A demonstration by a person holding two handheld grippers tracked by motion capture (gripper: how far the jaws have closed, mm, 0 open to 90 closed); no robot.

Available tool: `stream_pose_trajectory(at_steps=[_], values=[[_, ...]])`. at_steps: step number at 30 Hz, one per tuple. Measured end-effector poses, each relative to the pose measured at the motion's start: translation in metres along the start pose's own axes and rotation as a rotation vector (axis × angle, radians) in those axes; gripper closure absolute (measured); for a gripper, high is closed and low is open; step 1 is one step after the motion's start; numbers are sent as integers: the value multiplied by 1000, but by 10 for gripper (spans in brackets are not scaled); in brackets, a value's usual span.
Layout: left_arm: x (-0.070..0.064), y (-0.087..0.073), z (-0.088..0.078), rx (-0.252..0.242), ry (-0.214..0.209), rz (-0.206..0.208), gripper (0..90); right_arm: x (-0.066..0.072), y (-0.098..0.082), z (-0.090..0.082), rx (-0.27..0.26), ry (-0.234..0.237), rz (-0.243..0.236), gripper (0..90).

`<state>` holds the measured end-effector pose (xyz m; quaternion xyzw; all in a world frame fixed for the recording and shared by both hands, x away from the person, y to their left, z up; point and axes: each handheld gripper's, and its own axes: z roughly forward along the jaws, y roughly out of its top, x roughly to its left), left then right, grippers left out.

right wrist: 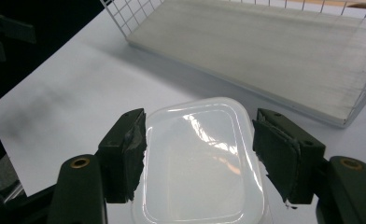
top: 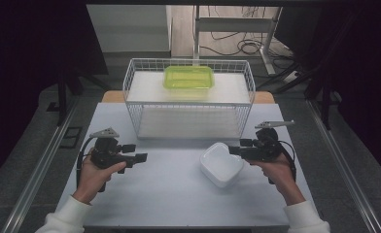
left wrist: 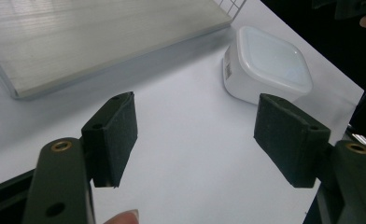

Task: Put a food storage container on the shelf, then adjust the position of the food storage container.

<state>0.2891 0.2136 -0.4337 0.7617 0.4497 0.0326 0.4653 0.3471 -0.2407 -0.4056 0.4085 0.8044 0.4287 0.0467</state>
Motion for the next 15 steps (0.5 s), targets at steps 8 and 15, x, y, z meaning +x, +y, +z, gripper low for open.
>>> stream_pose_trajectory(at_steps=[8, 15], values=[[0, -1, 1, -1, -19, -7, 281, -3, -1, 3, 36, -53, 2, 366], [1, -4, 10, 28, 1, 3, 281, -13, -4, 4, 51, -65, 23, 378]])
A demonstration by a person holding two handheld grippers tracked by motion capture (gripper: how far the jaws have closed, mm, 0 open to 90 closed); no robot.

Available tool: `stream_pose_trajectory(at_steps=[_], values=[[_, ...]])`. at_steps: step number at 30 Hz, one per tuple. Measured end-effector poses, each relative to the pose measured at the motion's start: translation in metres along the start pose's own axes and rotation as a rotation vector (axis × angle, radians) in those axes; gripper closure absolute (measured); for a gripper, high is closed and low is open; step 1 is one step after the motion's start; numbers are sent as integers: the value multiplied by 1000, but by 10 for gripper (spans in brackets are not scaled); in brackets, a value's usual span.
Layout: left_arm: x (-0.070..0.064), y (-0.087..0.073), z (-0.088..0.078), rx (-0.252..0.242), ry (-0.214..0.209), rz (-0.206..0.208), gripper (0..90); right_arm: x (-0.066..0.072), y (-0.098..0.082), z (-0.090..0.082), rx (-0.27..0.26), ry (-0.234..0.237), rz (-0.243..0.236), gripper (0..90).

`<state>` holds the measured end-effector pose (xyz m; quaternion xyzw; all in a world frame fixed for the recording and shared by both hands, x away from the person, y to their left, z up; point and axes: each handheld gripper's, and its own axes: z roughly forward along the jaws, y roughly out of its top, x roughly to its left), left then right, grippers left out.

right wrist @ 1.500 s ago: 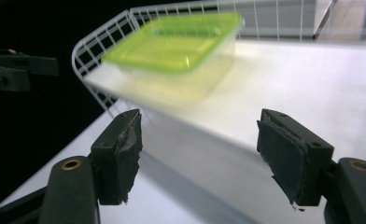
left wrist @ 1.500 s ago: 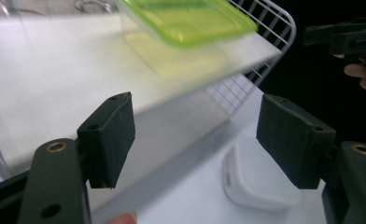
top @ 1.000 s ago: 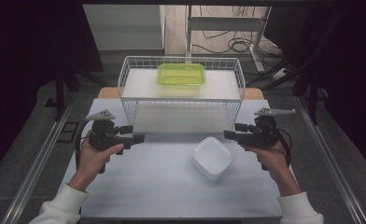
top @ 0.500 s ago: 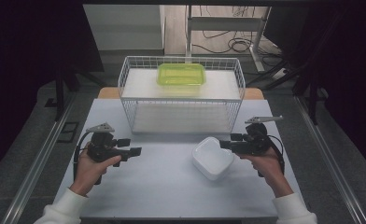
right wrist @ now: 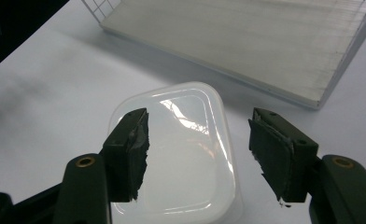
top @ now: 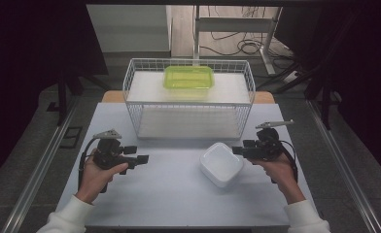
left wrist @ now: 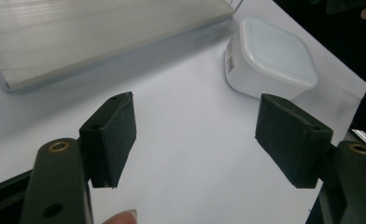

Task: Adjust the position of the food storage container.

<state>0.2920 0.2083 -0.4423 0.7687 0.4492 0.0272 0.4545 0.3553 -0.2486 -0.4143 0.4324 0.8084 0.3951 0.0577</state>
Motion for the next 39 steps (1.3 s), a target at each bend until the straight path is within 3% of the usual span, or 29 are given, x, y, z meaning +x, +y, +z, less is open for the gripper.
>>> stream_pose_trajectory(at_steps=[6, 10, 13, 16, 28, 38, 39], values=[[-1, -4, 7, 23, 4, 4, 279, -3, -2, 3, 21, -8, -2, 387], [0, -7, 9, 43, 8, 9, 274, -4, -1, 12, 57, -29, -28, 415], [3, -9, 8, 33, 11, -7, 273, -5, 2, 17, 75, -40, -32, 434], [6, -10, 7, 23, 23, -17, 275, -7, 8, 30, 101, -76, -38, 520], [6, -12, 12, 42, 22, -22, 271, -21, 27, 53, 187, -96, -49, 844], [8, -14, 18, 68, 15, -31, 271, -25, 31, 75, 254, -103, -76, 887], [9, -15, 18, 71, 15, -34, 269, -25, 32, 80, 278, -107, -100, 888]])
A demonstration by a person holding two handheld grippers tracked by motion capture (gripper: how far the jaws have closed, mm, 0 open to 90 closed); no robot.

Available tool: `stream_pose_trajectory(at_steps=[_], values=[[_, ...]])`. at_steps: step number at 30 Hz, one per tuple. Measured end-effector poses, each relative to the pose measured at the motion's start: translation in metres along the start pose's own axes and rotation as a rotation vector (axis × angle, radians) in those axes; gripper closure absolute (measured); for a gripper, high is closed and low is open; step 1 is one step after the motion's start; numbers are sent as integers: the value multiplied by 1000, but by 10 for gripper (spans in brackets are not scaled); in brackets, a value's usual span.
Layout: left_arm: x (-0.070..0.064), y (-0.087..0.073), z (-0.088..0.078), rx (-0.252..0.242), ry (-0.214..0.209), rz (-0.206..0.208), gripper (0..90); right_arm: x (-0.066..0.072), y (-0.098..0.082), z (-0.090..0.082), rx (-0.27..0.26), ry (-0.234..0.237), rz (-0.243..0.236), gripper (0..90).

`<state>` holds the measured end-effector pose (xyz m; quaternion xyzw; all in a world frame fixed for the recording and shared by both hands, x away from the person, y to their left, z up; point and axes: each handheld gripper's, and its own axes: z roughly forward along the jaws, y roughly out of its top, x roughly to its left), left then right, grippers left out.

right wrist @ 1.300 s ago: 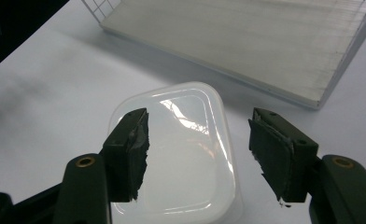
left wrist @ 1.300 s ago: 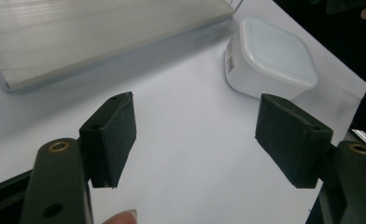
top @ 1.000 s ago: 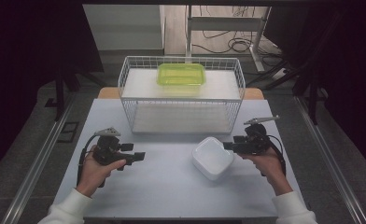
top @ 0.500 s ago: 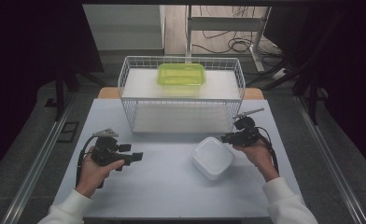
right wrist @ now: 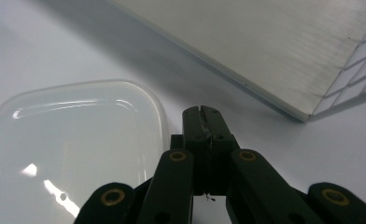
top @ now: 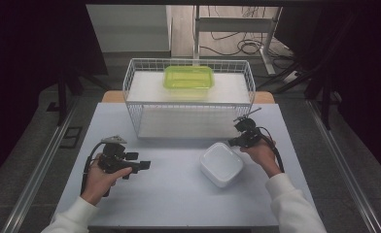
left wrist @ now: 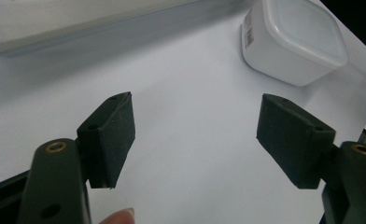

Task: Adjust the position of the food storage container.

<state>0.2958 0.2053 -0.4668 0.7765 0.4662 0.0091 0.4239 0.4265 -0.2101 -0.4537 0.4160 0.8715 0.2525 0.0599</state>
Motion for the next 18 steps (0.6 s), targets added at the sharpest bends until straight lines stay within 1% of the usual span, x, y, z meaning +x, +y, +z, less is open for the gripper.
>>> stream_pose_trajectory(at_steps=[1, 4, 5, 6, 8, 10, 11, 13, 15, 16, 18], values=[[0, 0, 0, -1, -3, 0, 269, 1, 1, 1, 7, -3, 2, 888], [0, 0, 0, -2, -7, 0, 269, 5, 3, 5, 23, -6, -22, 888], [0, 0, 0, -2, -7, 0, 269, 6, 4, 6, 19, -1, -35, 888], [0, 0, 0, 0, -6, 0, 269, 6, 4, 6, 19, -1, -35, 888], [0, 0, 1, 3, -6, 0, 269, 11, 5, 8, 21, -18, -58, 889], [0, 0, 1, 3, -7, 1, 269, 11, 5, 8, 22, -18, -61, 889], [0, 0, 1, 2, -10, 0, 269, 13, 6, 9, 26, -11, -73, 889], [0, 0, 1, 4, -9, 0, 269, 14, 6, 9, 26, -11, -79, 889], [1, -1, 3, 9, -9, -2, 269, 19, 6, 10, 24, -6, -94, 889], [1, -1, 3, 9, -9, -2, 270, 19, 6, 10, 24, -6, -94, 889], [1, -1, 4, 15, -9, -1, 270, 23, 7, 11, 21, -1, -109, 889]])
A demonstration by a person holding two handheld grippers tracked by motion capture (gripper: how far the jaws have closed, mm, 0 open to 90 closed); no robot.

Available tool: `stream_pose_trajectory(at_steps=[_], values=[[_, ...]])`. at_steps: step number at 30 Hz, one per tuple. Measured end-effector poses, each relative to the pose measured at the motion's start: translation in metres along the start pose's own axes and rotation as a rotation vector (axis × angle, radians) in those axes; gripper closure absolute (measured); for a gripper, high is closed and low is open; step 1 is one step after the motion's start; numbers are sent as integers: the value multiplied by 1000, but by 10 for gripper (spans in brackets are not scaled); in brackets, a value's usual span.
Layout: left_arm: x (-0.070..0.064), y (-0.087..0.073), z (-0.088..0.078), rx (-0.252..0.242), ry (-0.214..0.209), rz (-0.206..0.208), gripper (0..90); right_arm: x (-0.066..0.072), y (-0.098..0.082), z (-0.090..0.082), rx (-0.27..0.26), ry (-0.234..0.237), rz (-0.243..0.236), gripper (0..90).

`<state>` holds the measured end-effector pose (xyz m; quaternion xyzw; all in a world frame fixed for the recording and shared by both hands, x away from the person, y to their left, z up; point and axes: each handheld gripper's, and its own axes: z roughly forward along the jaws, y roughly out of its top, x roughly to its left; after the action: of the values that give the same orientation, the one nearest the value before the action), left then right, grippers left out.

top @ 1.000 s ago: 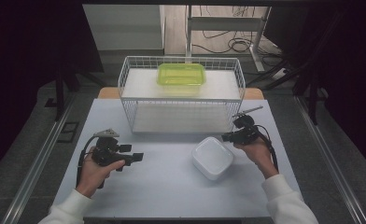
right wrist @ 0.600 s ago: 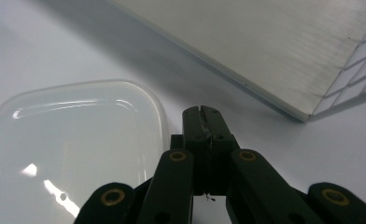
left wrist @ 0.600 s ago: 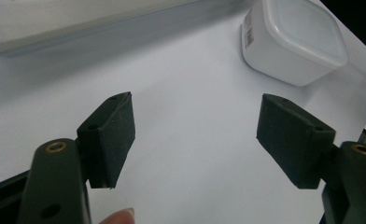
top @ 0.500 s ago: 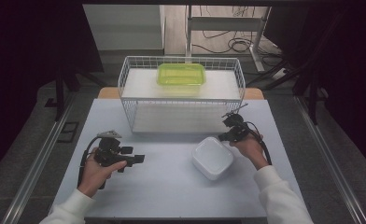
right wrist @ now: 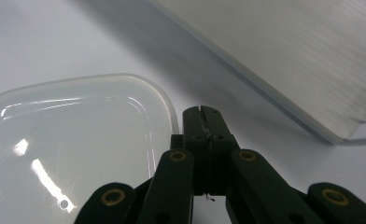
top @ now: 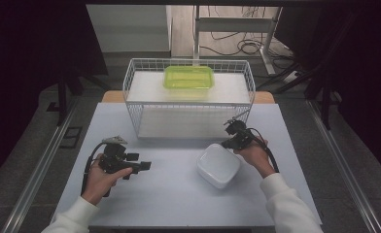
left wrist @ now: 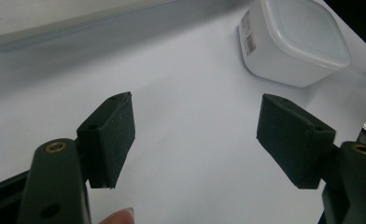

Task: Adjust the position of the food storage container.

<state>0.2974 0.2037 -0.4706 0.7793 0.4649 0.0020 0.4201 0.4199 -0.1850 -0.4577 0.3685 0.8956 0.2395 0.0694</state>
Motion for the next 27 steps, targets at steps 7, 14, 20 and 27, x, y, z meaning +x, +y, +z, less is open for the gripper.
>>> stream_pose_trajectory(at_steps=[7, 14, 20, 27], values=[[0, 0, 1, 13, 0, 5, 270, 16, 9, 5, 2, 14, -47, 889], [2, -1, 1, 18, 5, 5, 270, 42, 19, 13, 6, 49, -106, 889], [2, -2, 2, 25, 5, 8, 270, 61, 23, 17, 8, 67, -157, 889], [3, -3, 3, 32, 6, 5, 271, 72, 24, 19, 11, 81, -186, 889]])
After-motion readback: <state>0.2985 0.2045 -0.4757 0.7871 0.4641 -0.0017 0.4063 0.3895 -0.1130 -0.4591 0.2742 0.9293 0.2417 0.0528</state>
